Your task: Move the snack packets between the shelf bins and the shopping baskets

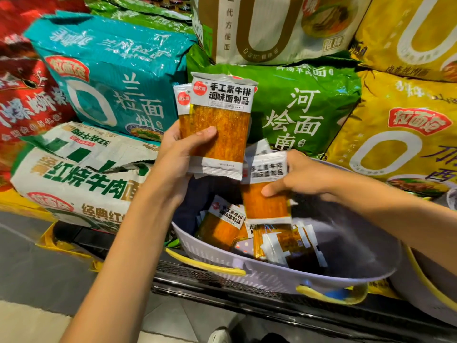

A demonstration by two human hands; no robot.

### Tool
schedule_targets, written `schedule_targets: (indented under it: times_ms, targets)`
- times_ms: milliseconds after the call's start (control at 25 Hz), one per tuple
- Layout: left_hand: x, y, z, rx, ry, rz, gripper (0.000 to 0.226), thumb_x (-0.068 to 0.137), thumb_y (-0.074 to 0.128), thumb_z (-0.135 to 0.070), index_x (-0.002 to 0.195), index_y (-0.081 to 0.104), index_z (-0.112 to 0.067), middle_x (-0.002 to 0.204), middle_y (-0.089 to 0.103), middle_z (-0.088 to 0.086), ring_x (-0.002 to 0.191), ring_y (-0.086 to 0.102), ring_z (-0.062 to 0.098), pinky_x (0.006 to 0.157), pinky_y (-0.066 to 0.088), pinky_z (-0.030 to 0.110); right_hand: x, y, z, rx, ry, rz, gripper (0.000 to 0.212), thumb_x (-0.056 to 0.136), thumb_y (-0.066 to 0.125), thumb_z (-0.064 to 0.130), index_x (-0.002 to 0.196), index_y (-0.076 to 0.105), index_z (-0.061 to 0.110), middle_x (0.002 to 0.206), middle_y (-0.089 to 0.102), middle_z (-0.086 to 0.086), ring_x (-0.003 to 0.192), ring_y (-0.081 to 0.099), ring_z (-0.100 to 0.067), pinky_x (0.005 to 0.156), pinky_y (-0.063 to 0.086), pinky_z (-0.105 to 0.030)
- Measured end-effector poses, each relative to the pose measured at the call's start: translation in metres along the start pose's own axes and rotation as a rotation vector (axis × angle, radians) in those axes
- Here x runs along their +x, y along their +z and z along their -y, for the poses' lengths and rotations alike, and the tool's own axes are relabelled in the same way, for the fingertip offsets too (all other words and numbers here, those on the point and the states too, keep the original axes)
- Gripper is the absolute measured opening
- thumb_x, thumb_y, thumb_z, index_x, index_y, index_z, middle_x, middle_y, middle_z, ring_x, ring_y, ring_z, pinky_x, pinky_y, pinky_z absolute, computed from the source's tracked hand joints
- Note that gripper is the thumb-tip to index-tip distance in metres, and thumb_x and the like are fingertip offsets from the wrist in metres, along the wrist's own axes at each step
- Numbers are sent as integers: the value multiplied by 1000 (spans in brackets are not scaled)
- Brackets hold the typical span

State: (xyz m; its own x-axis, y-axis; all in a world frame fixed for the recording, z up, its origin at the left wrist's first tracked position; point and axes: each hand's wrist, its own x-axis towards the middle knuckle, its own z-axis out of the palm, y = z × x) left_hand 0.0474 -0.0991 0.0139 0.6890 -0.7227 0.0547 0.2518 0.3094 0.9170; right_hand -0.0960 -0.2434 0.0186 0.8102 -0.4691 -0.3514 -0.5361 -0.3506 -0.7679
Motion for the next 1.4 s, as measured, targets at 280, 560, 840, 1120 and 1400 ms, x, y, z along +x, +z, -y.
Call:
schedule_targets:
  times_ms: [280,560,840,1120,1400]
  targets:
    - [1,-1,1,-15,-3,8,34,68,71,-9,100,60,-13,83,72,-3,77,69,13,73,58,31,-3,69,-34,668,611,92,20,85,60,-7,104,56,-1,92,70,-13,79,67,-22,79,56,-35]
    - [-2,1,-1,33,-13,5,32,64,65,-16,96,60,-16,77,72,-7,72,68,8,62,55,23,34,129,-47,553,591,-98,65,56,83,8,106,41,8,113,62,-16,100,64,-30,84,55,-46]
    - [-2,1,-1,54,-21,11,36,62,73,-12,94,59,-17,75,72,-8,69,68,7,58,53,21,35,130,-30,276,412,-89,84,78,73,15,143,20,10,143,38,-8,116,49,-24,94,46,-22]
    - [-1,1,0,27,-12,3,31,67,67,-11,96,59,-15,76,72,-7,69,68,8,60,54,22,34,127,-24,341,437,50,63,77,74,15,127,36,8,121,49,-7,107,47,-21,75,45,-30]
    - [-3,4,-1,127,11,-34,19,81,62,-5,94,59,-17,80,70,-8,71,66,6,60,53,20,21,82,-9,517,360,144,24,79,72,5,97,57,7,80,68,-7,70,65,-18,76,55,-36]
